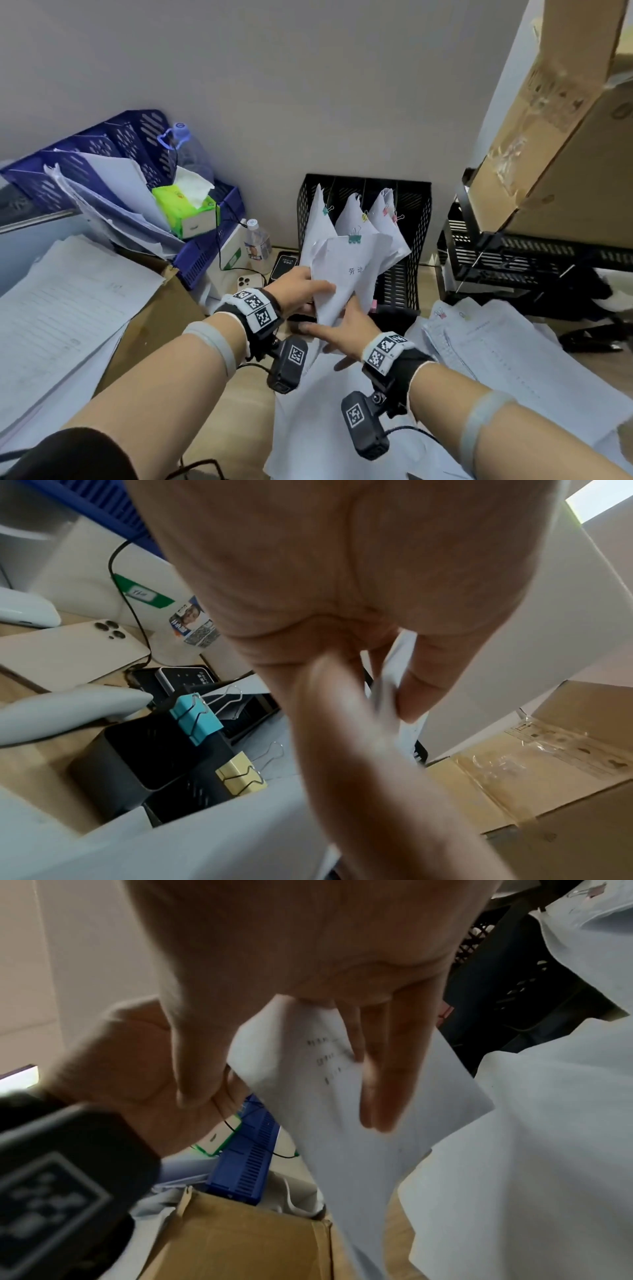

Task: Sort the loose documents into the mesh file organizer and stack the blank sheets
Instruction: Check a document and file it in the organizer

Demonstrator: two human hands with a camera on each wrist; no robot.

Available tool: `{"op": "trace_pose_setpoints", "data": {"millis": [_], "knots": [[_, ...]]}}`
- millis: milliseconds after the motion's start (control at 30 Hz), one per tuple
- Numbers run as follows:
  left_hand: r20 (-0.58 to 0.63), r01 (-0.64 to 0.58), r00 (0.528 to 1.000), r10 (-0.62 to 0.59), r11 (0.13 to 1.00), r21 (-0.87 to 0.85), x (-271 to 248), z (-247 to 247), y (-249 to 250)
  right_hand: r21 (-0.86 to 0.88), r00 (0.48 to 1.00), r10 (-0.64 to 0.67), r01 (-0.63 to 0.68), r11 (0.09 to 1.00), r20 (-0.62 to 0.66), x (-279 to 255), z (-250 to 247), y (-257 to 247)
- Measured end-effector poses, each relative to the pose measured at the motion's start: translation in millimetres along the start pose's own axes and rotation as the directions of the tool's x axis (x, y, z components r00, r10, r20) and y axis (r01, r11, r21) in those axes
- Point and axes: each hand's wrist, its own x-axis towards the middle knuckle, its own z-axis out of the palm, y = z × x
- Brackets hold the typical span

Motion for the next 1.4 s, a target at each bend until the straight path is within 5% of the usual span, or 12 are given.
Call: {"op": "trace_pose_setpoints", "data": {"millis": [200,267,400,533,633,800,1033,1400], "knots": [[0.072,0.066,0.995,-0.072,0.994,0.082,-18.4,15.9,-4.8,-0.11,0.998,-0.009,0.002,0.994,-0.066,3.7,6.2,19.2],[0.176,0.068,0.981,-0.082,0.994,0.082,-26.3,15.7,-5.2,-0.148,0.997,-0.005,-0.006,0.989,-0.074,7.1,10.1,26.7],[0.308,0.056,0.951,-0.004,0.985,-0.162,-30.0,-1.4,-8.6,-0.151,0.999,-0.032,0.026,0.988,-0.037,9.1,9.6,32.7],[0.208,0.11,0.977,-0.034,0.926,-0.362,-2.3,-24.3,-17.0,-0.179,0.997,-0.063,0.069,0.982,0.038,4.8,-1.2,35.2],[0.058,0.093,0.995,-0.083,0.979,-0.181,29.3,-27.2,-18.9,-0.234,0.994,-0.084,0.099,0.967,0.073,1.1,-6.8,38.4],[0.145,0.049,0.988,-0.061,0.995,0.086,65.7,-17.5,-15.6,-0.117,0.987,-0.107,0.093,0.989,-0.121,1.0,-17.2,18.8],[0.037,-0.044,0.998,0.043,0.998,0.042,73.8,-30.7,-8.5,-0.094,0.917,-0.224,0.204,0.974,-0.33,18.9,-40.0,-23.2],[0.018,-0.027,0.999,0.027,0.999,0.03,63.2,-79.8,-4.7,-0.298,0.901,-0.311,0.221,0.929,-0.301,62.6,-32.3,-81.9]]}}
